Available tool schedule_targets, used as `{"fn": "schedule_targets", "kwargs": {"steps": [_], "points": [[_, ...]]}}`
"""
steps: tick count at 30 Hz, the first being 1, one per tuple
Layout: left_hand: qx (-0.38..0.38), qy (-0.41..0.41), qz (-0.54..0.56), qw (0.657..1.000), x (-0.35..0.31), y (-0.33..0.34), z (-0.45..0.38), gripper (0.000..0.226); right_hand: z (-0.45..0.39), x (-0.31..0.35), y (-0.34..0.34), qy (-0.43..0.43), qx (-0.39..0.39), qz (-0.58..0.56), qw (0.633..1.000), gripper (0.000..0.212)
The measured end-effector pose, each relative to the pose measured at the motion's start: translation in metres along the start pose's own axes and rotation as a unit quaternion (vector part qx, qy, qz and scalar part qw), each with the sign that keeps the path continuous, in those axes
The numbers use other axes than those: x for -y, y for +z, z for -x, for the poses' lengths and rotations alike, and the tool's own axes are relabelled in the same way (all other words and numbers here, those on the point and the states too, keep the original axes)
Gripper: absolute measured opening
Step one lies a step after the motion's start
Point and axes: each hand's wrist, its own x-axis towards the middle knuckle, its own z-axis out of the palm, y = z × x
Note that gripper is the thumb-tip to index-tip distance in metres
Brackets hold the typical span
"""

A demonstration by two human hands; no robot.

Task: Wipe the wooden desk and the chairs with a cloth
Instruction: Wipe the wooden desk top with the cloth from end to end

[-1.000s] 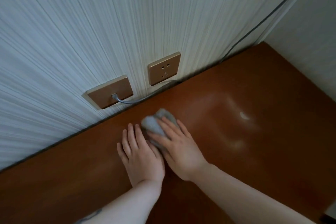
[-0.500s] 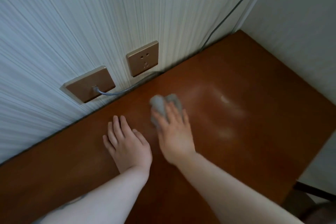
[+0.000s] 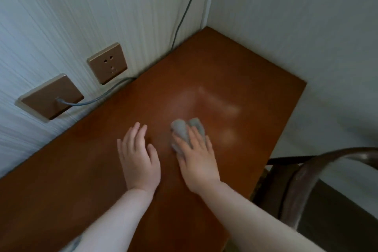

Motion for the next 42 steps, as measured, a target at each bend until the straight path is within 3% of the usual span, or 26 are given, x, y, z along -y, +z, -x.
{"fn": "schedule_targets", "kwargs": {"steps": [1, 3, 6, 8, 11, 13, 16, 20, 24, 27, 29, 32, 36, 39, 42], "points": [[0.016, 0.008, 0.019, 1.0, -0.011, 0.006, 0.014, 0.042, 0.025, -0.009, -0.002, -0.068, 0.034, 0.006, 0.997, 0.05], [0.057, 0.025, 0.05, 0.997, -0.035, 0.02, 0.043, 0.046, 0.074, -0.041, -0.006, -0.112, 0.06, 0.045, 0.991, 0.047], [0.118, 0.078, 0.033, 0.989, -0.068, 0.043, 0.072, 0.047, 0.094, -0.091, -0.024, -0.008, 0.017, 0.096, 0.995, 0.049], [0.14, 0.102, -0.038, 0.984, -0.078, 0.054, 0.079, 0.049, 0.067, -0.105, -0.033, 0.075, 0.006, 0.078, 0.994, 0.049], [0.143, 0.104, -0.105, 0.979, -0.079, 0.063, 0.078, 0.056, 0.02, -0.096, -0.033, 0.191, -0.054, 0.04, 0.979, 0.051], [0.149, 0.111, -0.129, 0.974, -0.075, 0.065, 0.078, 0.058, 0.014, -0.081, -0.024, 0.216, -0.069, 0.023, 0.974, 0.053], [0.158, 0.125, -0.151, 0.968, -0.072, 0.068, 0.079, 0.058, 0.047, -0.069, -0.018, 0.105, -0.039, 0.008, 0.994, 0.051], [0.167, 0.11, -0.153, 0.968, -0.075, 0.066, 0.077, 0.057, 0.081, -0.119, -0.035, -0.02, 0.045, 0.065, 0.997, 0.05], [0.163, 0.103, -0.169, 0.966, -0.079, 0.064, 0.075, 0.057, 0.037, -0.156, -0.052, 0.076, 0.015, 0.06, 0.995, 0.05], [0.166, 0.105, -0.183, 0.963, -0.08, 0.065, 0.075, 0.056, -0.013, -0.146, -0.051, 0.188, -0.038, 0.053, 0.98, 0.051], [0.165, 0.101, -0.194, 0.962, -0.081, 0.065, 0.075, 0.057, -0.021, -0.126, -0.042, 0.215, -0.065, 0.045, 0.973, 0.053], [0.169, 0.097, -0.203, 0.96, -0.08, 0.063, 0.075, 0.058, 0.023, -0.101, -0.026, 0.062, -0.048, 0.057, 0.995, 0.051], [0.159, 0.103, -0.206, 0.96, -0.085, 0.062, 0.078, 0.055, 0.074, -0.148, -0.035, -0.125, 0.056, 0.058, 0.989, 0.05], [0.129, 0.03, -0.141, 0.981, -0.105, 0.062, 0.066, 0.041, 0.052, -0.186, -0.055, -0.139, 0.061, 0.084, 0.985, 0.048], [0.102, -0.049, -0.065, 0.991, -0.135, 0.078, 0.044, 0.041, -0.001, -0.194, -0.07, -0.01, 0.02, 0.06, 0.998, 0.048]]}}
